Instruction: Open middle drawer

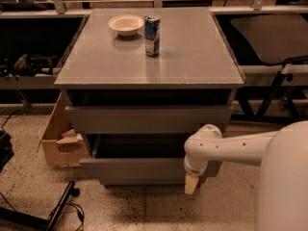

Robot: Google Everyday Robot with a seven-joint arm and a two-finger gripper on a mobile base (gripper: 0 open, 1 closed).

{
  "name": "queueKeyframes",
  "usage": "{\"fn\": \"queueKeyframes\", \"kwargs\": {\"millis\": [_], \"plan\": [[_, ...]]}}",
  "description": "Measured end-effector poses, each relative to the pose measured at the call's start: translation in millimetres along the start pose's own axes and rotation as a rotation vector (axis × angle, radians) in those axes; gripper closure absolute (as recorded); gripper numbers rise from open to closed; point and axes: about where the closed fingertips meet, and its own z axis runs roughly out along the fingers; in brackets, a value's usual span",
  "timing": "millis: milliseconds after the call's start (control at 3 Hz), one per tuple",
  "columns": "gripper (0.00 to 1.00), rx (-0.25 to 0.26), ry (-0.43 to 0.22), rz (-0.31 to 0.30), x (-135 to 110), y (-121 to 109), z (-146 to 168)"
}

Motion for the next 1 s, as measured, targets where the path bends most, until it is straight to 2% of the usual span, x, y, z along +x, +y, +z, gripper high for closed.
{"fn": "queueKeyframes", "kwargs": {"millis": [333, 1000], "plan": [[0.49, -0.059, 0.027, 0.028, 21, 30, 1], [0.95, -0.059, 0.027, 0.028, 20, 28, -15]]}}
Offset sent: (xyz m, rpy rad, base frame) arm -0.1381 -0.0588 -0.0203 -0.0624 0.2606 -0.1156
